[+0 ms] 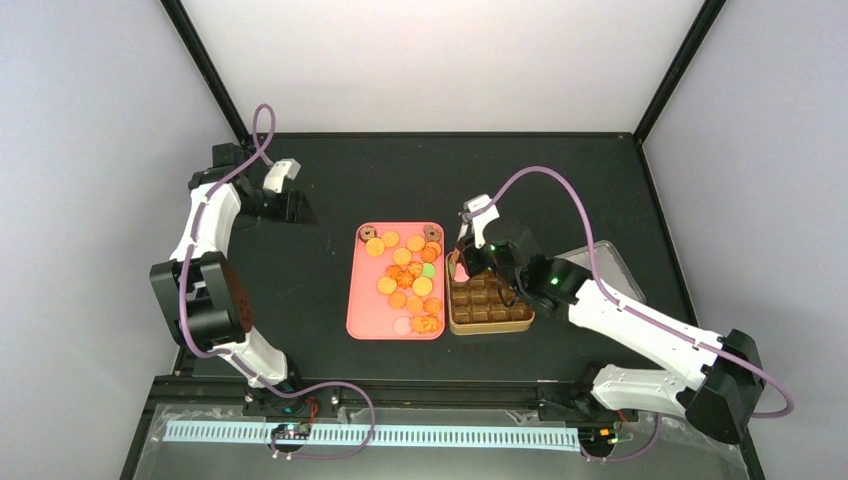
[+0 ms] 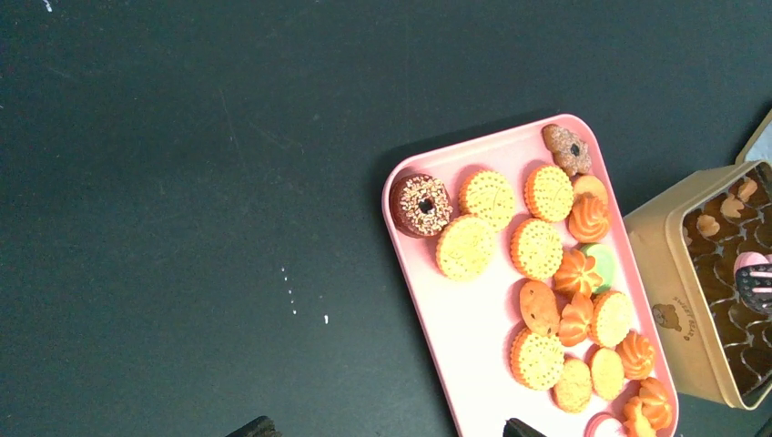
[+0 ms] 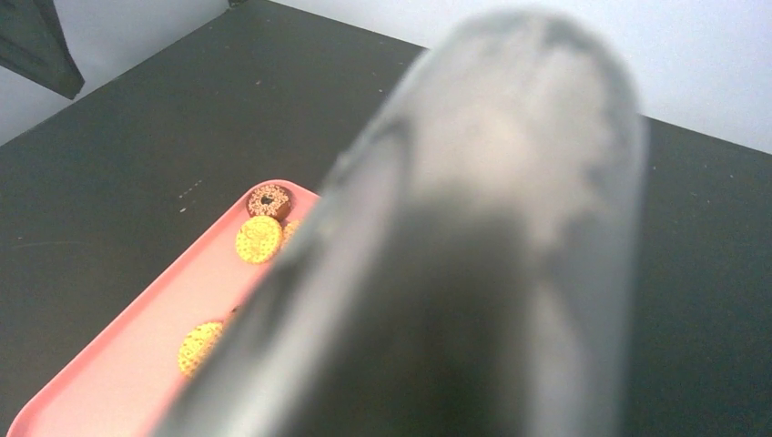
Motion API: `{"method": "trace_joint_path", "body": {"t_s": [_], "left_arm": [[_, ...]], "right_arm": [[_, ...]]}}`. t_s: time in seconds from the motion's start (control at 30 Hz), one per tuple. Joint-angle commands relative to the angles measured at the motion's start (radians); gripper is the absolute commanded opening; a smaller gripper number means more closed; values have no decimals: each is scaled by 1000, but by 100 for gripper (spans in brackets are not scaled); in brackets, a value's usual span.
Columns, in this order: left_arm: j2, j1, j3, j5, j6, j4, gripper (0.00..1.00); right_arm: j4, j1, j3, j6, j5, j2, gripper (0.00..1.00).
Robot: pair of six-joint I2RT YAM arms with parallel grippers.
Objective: Pack the cookies
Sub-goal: Place the fake cookies in the empty pocket of the box, then position the fake cookies on the plate.
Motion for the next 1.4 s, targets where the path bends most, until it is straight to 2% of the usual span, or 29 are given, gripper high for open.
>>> {"method": "trace_joint_path", "body": {"t_s": [0.0,0.13,0.43,0.63,0.9,1.37], "left_arm": [[-25,-2,28,22,11,-20,66],[-22,0,27,21,8,-18,66],[-20,-1,27,18,5,-12,66],[-23,-2,27,8,6,-8,66],[-18,-1,26,-1,3,-6,66],[-26,-2,29,-17,1,-4,65]], "right_arm": [[11,-13,-12,18,-2,-21,26],[11,-18,-12,23,-14,-32,32],[16,-47,-8,34,-58,-36,36],[-7,-53,10,17,-72,-14,43],[-22,-77,2,39,-54,-29,39],[44,-120,-66,147,-188,-21,36]]}}
